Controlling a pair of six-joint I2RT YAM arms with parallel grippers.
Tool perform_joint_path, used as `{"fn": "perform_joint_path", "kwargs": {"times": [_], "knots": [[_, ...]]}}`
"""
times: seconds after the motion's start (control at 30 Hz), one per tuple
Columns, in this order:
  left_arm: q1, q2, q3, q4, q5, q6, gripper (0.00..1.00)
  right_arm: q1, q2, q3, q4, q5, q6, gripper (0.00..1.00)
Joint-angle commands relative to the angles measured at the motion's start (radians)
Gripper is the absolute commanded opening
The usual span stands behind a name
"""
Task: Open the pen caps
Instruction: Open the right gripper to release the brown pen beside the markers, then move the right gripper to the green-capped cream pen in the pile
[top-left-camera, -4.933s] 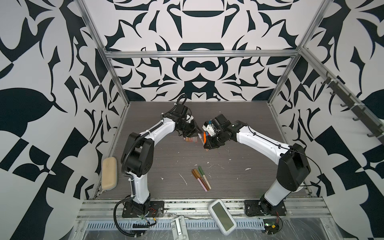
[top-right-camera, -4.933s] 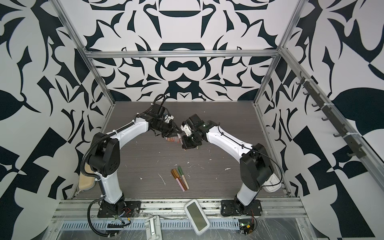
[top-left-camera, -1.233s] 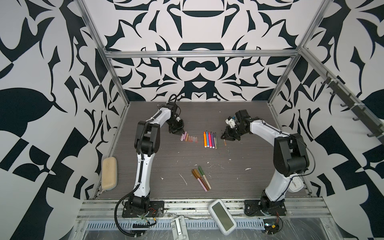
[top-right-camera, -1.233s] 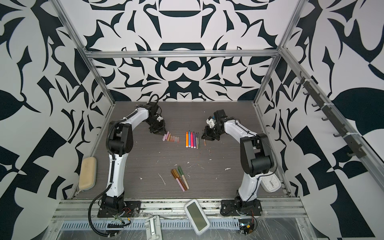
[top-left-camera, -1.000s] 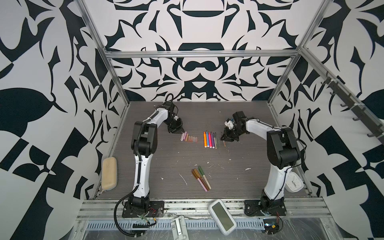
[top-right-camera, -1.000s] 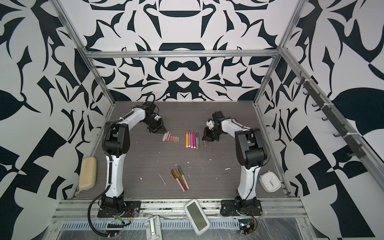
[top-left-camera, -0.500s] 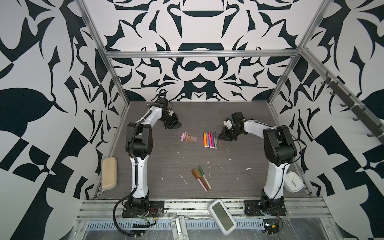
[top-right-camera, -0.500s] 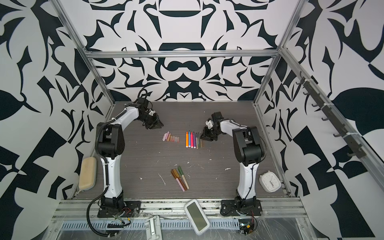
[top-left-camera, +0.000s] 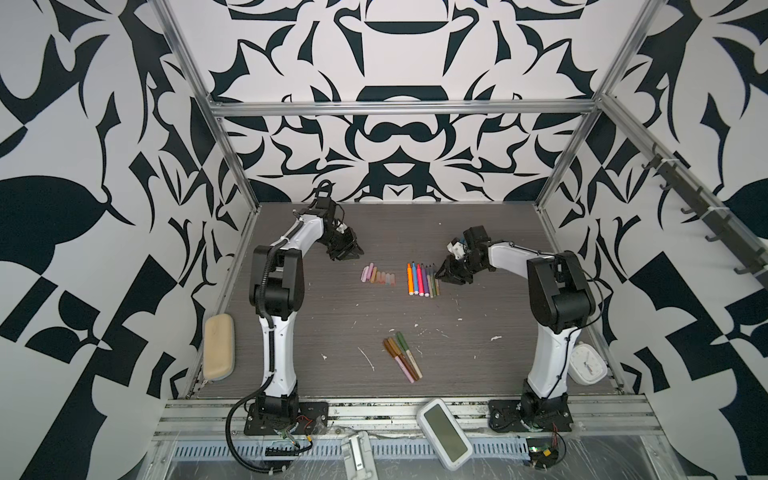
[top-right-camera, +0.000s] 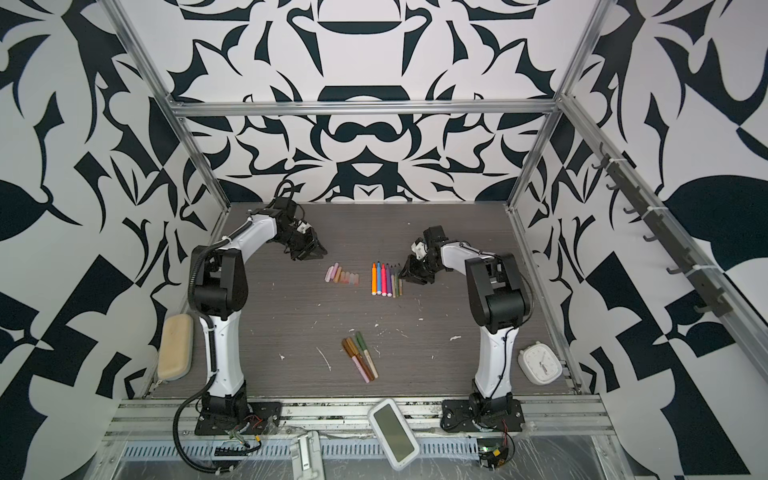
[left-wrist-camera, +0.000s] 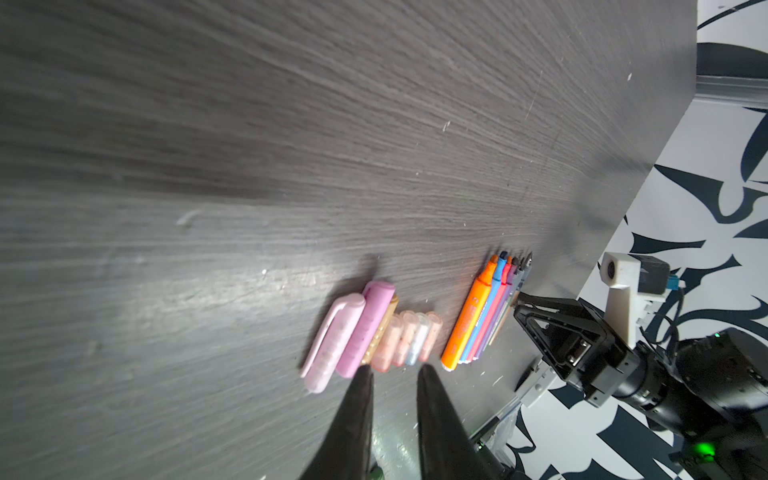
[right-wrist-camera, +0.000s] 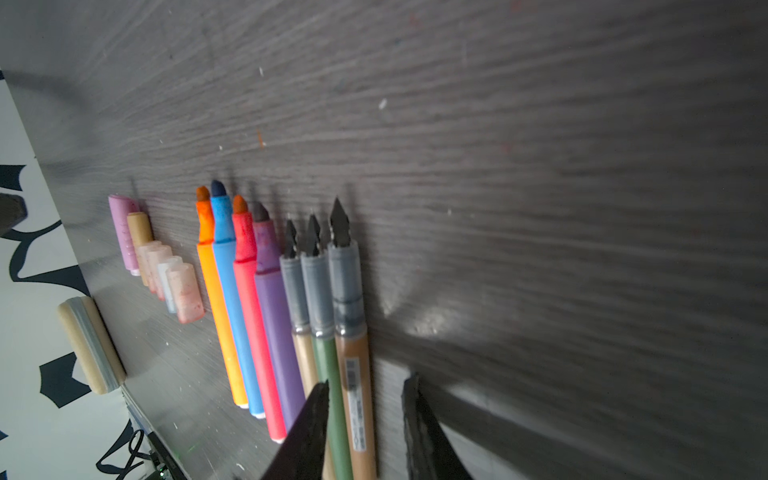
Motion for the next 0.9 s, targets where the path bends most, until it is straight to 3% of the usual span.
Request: {"fn": "perform_joint_path", "kwargs": {"times": [0.0, 0.17, 0.47, 0.7, 0.87], "knots": [[0.011, -0.063, -0.053, 0.044, 0.025, -0.030, 0.23, 0.003, -0.128, -0.048, -0.014, 0.024, -0.031, 0.33], [0.037, -0.101, -0.147, 0.150, 0.054, -0.111, 0.21, 0.062, -0.281, -0.192, -0.022, 0.079, -0.060, 0.31], [0.053, -0.141, -0.223, 0.206, 0.055, -0.143, 0.21, 0.520, -0.500, -0.352, -0.098, 0.329, -0.059, 0.30], [0.053, -0.165, -0.259, 0.209, 0.059, -0.142, 0.21, 0.742, -0.484, -0.366, -0.132, 0.434, 0.008, 0.30], [0.053, -0.184, -0.280, 0.210, 0.052, -0.139, 0.21, 0.828, -0.445, -0.367, -0.115, 0.460, 0.052, 0.28]]}}
